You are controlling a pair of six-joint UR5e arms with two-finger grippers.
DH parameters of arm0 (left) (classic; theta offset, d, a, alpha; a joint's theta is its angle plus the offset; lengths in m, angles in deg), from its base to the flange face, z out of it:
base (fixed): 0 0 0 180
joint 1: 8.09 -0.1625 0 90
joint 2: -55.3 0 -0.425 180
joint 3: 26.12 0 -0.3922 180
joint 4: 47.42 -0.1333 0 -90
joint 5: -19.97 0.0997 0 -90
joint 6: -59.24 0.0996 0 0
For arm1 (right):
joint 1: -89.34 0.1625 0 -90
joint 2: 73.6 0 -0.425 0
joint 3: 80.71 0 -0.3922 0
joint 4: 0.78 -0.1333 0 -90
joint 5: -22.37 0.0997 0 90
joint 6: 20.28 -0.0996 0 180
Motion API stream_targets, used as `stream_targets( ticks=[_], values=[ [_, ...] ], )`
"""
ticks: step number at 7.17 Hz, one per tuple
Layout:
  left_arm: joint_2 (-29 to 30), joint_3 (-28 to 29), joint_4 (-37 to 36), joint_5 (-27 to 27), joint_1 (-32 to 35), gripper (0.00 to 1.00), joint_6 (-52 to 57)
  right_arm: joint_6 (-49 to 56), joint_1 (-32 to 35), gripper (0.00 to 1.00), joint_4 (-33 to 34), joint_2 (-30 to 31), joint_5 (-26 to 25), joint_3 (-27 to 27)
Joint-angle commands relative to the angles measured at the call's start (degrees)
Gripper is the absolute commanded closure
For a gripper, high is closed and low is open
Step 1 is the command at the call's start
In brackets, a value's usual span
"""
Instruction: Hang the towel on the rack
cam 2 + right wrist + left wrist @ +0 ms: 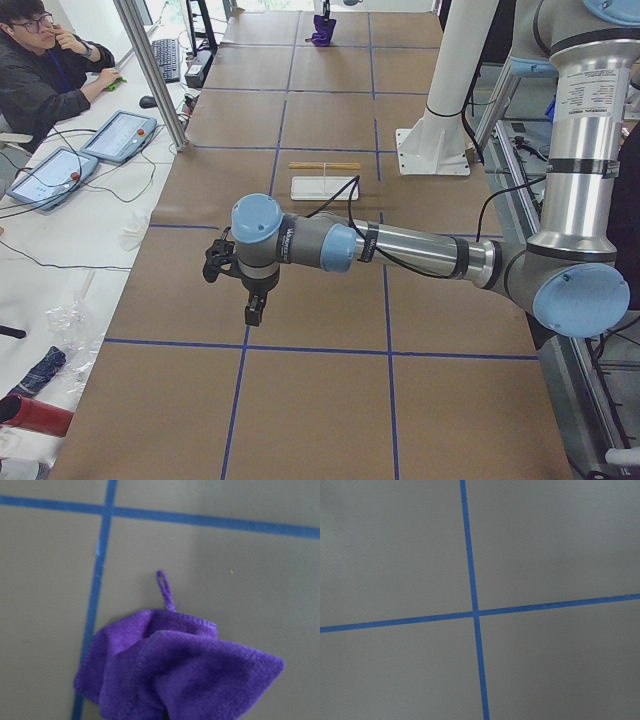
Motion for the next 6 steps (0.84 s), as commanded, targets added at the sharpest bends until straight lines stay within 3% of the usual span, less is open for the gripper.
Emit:
stream_targets(
  ticks=[1,2,5,6],
  values=[
    [2.11,-0.14,0.55,-0.28,-0.07,0.0,-0.03,-1.18,2.23,1.0,3.88,-1.47,5.27,-10.65],
    [2.65,-0.14,0.64,-0.37,-0.15,0.0,-0.03,-9.71,2.14,1.0,6.6,-5.05,5.27,-15.15],
    [5.19,-0.23,2.74,-0.37,-1.2,0.0,-8.79,-32.85,-3.64,1.0,5.93,-15.16,5.27,-18.08],
    [5.2,-0.23,8.93,-0.37,-2.78,0.0,-13.69,-41.96,-7.23,1.0,5.32,-18.84,5.1,-19.92]
  ],
)
